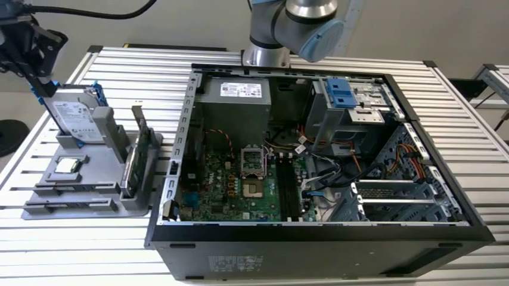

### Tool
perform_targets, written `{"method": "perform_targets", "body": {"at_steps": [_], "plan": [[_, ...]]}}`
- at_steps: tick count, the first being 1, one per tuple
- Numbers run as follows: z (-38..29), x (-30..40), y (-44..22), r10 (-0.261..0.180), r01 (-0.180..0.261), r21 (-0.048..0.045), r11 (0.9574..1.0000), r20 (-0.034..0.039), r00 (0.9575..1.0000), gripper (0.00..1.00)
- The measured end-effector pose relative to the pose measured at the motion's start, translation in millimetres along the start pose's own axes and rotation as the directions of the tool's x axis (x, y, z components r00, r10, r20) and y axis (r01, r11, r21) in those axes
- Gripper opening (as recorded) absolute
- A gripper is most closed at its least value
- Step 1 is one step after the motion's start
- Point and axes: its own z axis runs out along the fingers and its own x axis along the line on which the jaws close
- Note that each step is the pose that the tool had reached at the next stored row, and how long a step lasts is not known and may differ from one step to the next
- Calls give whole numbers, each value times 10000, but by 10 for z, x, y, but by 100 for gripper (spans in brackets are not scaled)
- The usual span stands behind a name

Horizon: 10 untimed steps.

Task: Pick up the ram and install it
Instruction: 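Reach for the ram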

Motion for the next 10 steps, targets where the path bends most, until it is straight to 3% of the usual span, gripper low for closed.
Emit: {"method": "perform_targets", "body": {"at_steps": [5, 10], "plan": [[9, 0, 0, 584, -584, 10, 9983, 29, 9983, 0], [15, 1, -1, 1160, -1160, 19, 9932, 58, 9932, 0]]}}
